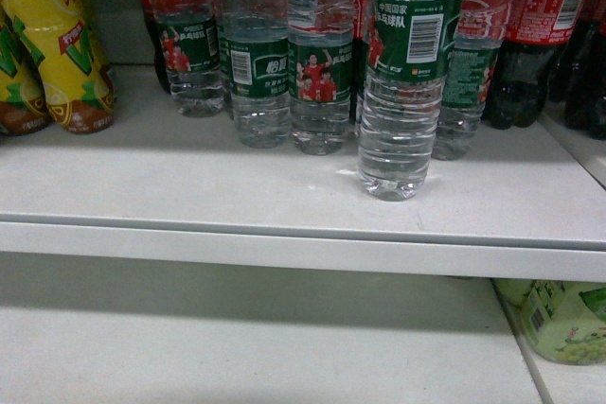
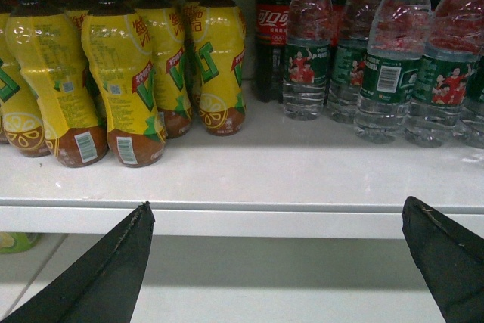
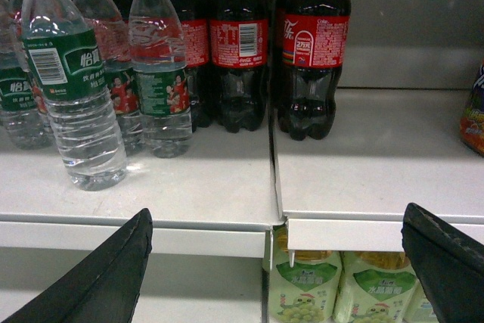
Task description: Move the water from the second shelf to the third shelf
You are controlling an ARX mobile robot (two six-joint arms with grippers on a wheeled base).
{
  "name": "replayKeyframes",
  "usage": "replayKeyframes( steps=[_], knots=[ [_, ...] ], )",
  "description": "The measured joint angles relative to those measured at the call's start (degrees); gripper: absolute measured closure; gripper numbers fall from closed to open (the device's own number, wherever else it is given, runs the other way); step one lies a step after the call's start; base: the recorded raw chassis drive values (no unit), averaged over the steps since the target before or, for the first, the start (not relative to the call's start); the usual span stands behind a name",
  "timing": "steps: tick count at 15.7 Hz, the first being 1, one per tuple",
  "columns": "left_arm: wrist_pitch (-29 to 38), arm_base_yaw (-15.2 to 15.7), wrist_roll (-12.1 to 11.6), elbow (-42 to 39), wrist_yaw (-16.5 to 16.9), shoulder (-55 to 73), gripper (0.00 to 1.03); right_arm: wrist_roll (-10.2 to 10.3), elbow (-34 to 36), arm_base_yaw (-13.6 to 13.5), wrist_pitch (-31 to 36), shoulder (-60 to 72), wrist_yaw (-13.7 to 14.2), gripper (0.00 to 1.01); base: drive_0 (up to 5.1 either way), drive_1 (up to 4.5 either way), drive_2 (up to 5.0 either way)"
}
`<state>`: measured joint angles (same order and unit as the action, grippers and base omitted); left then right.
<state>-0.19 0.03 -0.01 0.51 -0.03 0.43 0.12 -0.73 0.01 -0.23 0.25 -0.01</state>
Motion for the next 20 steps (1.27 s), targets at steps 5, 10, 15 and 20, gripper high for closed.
replayKeyframes(
  steps=[5,10,15,20],
  knots=[
    [0.0,0.0,0.0,0.0,0.0,0.0,0.05,8.7,-5.4,7.6,-10.7,9.7,-13.5,0.03,0.0,0.0,0.0],
    [0.0,0.0,0.0,0.0,0.0,0.0,0.05,8.5,-20.2,6.6,14.4,36.0,-16.1,0.03,0.0,0.0,0.0],
    [0.0,0.0,0.0,0.0,0.0,0.0,0.05,6.6,-28.8,-7.4,24.7,55.6,-8.2,0.03,0.0,0.0,0.0],
    [0.0,0.0,0.0,0.0,0.0,0.0,0.05,3.0,-24.7,-17.9,33.7,68.3,-1.7,0.03,0.0,0.0,0.0]
  ],
)
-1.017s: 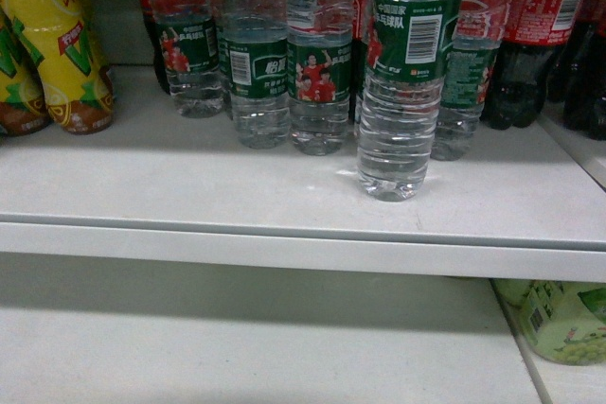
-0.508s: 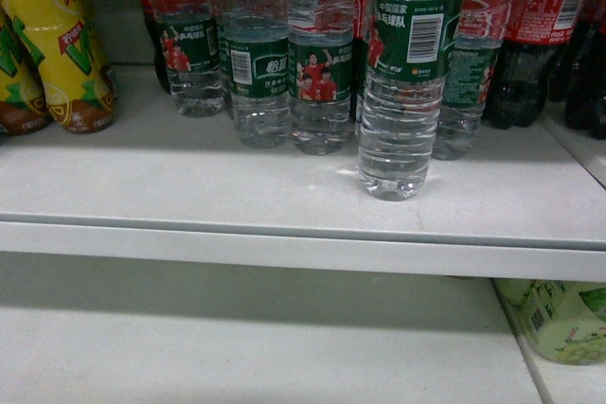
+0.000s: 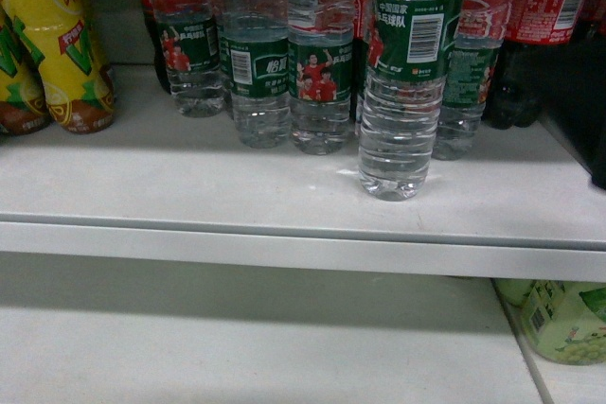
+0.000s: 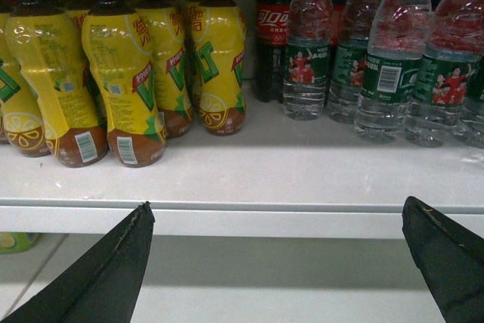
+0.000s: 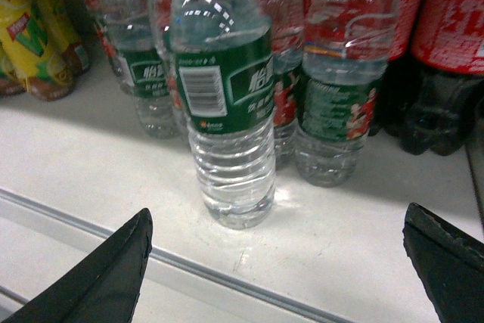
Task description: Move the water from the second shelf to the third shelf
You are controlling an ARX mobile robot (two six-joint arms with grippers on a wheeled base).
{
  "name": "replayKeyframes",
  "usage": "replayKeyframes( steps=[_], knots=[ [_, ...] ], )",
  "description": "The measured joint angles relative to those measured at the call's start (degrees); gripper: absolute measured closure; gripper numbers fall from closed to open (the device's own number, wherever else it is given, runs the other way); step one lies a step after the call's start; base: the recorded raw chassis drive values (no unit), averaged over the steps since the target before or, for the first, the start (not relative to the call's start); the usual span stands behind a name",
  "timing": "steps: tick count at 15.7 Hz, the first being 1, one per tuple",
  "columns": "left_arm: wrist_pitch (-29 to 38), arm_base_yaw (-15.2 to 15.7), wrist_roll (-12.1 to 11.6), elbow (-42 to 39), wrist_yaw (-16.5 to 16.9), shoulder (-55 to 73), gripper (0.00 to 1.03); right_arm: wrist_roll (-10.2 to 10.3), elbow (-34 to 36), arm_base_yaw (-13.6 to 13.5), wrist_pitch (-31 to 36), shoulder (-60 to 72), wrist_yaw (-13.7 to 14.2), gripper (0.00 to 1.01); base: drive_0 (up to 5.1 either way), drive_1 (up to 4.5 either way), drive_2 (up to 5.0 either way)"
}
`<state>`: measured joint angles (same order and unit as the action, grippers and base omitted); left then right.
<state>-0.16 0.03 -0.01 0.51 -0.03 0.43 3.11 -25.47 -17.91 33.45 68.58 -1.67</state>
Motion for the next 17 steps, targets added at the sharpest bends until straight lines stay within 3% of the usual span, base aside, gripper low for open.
replayKeyframes(
  steps=[7,12,17],
  knots=[
    [0.0,0.0,0.0,0.0,0.0,0.0,0.05,-2.6,-4.3,-5.6,4.5,11.4,-0.4,0.03,0.0,0.0,0.0],
    [0.0,0.0,0.0,0.0,0.0,0.0,0.05,-2.5,-10.3,-8.6,8.3,20.2,4.9,0.03,0.0,0.0,0.0],
    [0.0,0.0,0.0,0.0,0.0,0.0,0.05,-0.1,-14.7,-8.7,7.6,24.1,7.7,0.03,0.0,0.0,0.0]
  ],
)
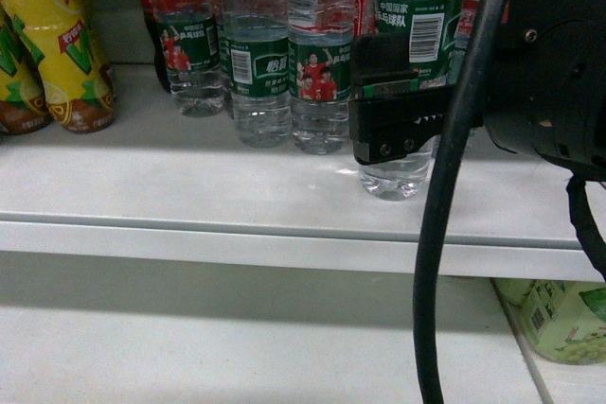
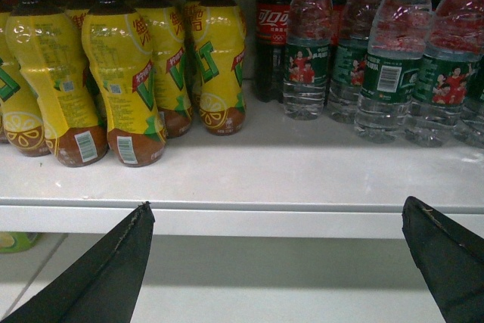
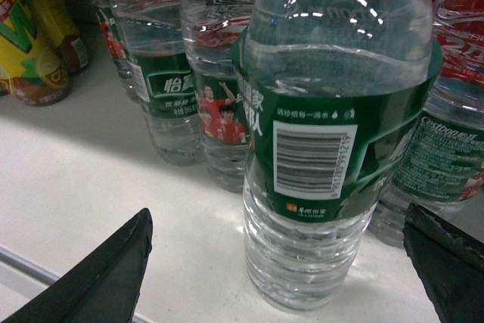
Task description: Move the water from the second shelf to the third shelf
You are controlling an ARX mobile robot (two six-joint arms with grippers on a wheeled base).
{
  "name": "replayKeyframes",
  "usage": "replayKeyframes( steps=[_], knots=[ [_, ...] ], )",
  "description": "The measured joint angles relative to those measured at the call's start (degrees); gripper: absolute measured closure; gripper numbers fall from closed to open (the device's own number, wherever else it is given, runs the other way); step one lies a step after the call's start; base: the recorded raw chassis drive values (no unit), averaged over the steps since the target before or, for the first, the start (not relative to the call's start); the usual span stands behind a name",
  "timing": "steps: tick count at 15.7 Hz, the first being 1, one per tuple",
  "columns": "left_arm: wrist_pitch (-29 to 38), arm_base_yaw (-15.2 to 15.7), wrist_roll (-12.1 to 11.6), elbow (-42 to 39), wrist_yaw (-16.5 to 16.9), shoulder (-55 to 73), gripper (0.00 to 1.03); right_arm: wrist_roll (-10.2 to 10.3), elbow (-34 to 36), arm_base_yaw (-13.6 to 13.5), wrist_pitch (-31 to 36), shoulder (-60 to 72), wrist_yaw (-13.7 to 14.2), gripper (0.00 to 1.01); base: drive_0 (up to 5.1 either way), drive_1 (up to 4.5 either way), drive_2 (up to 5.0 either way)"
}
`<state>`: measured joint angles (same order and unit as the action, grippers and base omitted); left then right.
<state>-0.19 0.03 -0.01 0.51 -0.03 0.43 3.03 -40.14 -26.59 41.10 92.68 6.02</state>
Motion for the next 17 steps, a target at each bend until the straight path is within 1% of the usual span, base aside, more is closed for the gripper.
replayKeyframes(
  steps=[1,5,8,10,12,14,17],
  knots=[
    [0.0,0.0,0.0,0.0,0.0,0.0,0.05,0.4,-1.4,0.0,-0.2,1.0,0.4,0.03,0.0,0.0,0.0],
    [0.0,0.0,0.0,0.0,0.0,0.0,0.05,0.3,-5.6,0.2,-0.4,4.2,2.3,0.03,0.0,0.0,0.0],
    [0.0,0.0,0.0,0.0,0.0,0.0,0.05,-0.2,-7.8,0.9,0.3,6.7,4.2,0.03,0.0,0.0,0.0],
    [0.0,0.0,0.0,0.0,0.0,0.0,0.05,-0.2,-9.0,1.5,0.5,8.2,5.3,0.03,0.0,0.0,0.0],
    [0.0,0.0,0.0,0.0,0.0,0.0,0.05,0.1,-10.0,1.5,0.1,9.3,6.3,0.03,0.0,0.0,0.0],
    [0.0,0.0,0.0,0.0,0.0,0.0,0.05,0.1,-11.1,1.4,-0.4,9.6,6.5,0.03,0.0,0.0,0.0],
    [0.0,0.0,0.0,0.0,0.0,0.0,0.05,0.1,-12.7,0.6,-1.6,9.7,6.9,0.03,0.0,0.0,0.0]
  ],
)
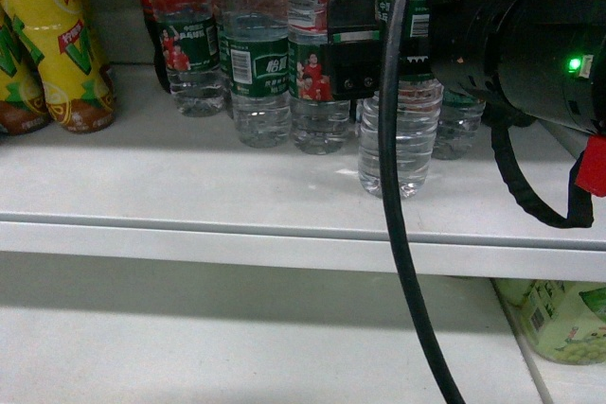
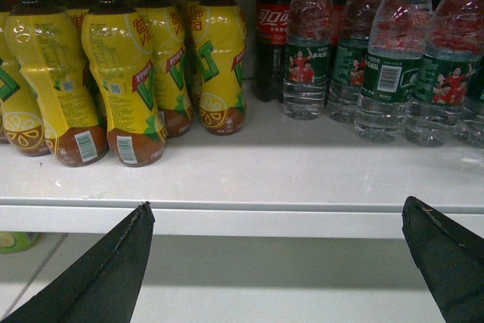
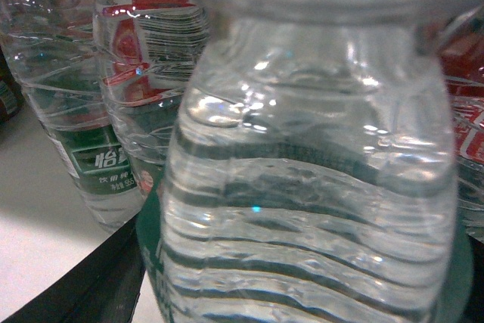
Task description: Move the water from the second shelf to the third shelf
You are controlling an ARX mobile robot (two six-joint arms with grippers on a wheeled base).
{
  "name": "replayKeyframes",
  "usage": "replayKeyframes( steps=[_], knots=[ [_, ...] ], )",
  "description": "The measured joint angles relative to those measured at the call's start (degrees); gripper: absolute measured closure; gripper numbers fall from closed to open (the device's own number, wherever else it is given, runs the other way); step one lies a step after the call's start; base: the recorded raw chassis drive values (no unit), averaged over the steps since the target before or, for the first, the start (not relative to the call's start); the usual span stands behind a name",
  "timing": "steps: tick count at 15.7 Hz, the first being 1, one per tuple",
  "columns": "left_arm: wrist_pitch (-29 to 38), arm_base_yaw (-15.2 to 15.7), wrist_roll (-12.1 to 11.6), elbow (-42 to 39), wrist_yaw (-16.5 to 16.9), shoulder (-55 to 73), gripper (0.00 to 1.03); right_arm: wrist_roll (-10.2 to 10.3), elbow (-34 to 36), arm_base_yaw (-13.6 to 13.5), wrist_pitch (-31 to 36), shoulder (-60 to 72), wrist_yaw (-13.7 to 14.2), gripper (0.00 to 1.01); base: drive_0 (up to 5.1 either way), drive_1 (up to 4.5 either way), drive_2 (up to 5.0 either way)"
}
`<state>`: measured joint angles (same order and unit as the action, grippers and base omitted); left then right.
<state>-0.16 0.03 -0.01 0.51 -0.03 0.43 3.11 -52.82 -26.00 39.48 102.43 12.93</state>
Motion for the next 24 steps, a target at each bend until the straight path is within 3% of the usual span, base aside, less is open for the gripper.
replayKeyframes(
  steps=[3,4,6,7,8,10,12,14,18,23,24],
  knots=[
    [0.0,0.0,0.0,0.0,0.0,0.0,0.05,0.0,-0.5,-1.0,-0.6,0.6,0.3,0.03,0.0,0.0,0.0],
    [0.0,0.0,0.0,0.0,0.0,0.0,0.05,0.0,-0.5,-1.0,-0.5,0.6,0.4,0.08,0.0,0.0,0.0],
    [0.0,0.0,0.0,0.0,0.0,0.0,0.05,-0.2,-0.7,-1.0,-0.5,0.6,1.3,0.28,0.0,0.0,0.0],
    [0.0,0.0,0.0,0.0,0.0,0.0,0.05,-0.1,-0.7,-1.0,-0.7,0.6,1.7,0.48,0.0,0.0,0.0],
    [0.0,0.0,0.0,0.0,0.0,0.0,0.05,-0.1,0.5,-1.0,-1.8,-1.3,1.1,0.58,0.0,0.0,0.0],
    [0.0,0.0,0.0,0.0,0.0,0.0,0.05,-1.1,8.5,-1.4,-4.0,-10.2,-2.0,0.59,0.0,0.0,0.0],
    [0.0,0.0,0.0,0.0,0.0,0.0,0.05,-1.7,12.1,-1.4,-5.4,-14.3,-2.5,0.59,0.0,0.0,0.0],
    [0.0,0.0,0.0,0.0,0.0,0.0,0.05,-1.4,16.4,-0.7,-8.6,-20.7,-4.5,0.59,0.0,0.0,0.0],
    [0.0,0.0,0.0,0.0,0.0,0.0,0.05,-1.1,22.8,1.1,-14.0,-33.5,-5.7,0.59,0.0,0.0,0.0],
    [0.0,0.0,0.0,0.0,0.0,0.0,0.05,-0.7,27.3,8.3,-24.6,-52.3,-9.8,0.59,0.0,0.0,0.0],
    [0.0,0.0,0.0,0.0,0.0,0.0,0.05,0.6,27.3,11.5,-28.7,-57.5,-12.9,0.59,0.0,0.0,0.0]
  ],
)
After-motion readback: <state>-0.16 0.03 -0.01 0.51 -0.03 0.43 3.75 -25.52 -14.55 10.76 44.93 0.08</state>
